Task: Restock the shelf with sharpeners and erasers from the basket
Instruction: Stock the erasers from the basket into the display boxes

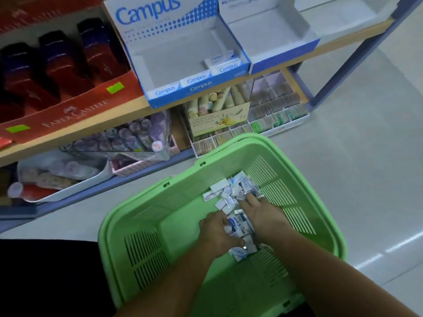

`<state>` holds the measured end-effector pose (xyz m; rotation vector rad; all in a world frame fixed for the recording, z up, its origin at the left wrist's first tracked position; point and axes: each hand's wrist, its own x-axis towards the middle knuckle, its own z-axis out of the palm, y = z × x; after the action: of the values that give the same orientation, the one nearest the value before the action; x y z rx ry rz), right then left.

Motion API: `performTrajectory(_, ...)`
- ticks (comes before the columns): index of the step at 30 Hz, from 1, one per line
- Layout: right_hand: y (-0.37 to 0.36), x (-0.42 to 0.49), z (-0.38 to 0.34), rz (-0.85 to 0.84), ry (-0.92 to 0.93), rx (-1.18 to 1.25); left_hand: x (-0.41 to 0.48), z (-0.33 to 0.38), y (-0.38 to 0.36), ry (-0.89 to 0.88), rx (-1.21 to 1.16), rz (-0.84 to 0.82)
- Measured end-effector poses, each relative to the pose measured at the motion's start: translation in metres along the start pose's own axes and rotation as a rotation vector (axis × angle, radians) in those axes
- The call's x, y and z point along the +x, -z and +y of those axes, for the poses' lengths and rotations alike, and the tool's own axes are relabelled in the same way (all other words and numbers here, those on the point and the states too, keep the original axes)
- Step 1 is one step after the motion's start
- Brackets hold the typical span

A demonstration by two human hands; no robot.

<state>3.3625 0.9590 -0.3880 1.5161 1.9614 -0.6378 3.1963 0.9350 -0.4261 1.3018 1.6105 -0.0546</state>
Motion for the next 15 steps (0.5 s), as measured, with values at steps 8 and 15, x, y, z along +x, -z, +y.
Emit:
performTrajectory(8, 0.011, 0.008, 0.009, -0.045, 0.076, 0.134, 0.008, -0.01, 0.001, -0.053, -0.222, -0.206)
performTrajectory(15, 0.03, 0.004, 0.008, -0.045, 0.021, 0.269, 0.006, -0.005, 0.009, -0.037, -0.203, -0.143)
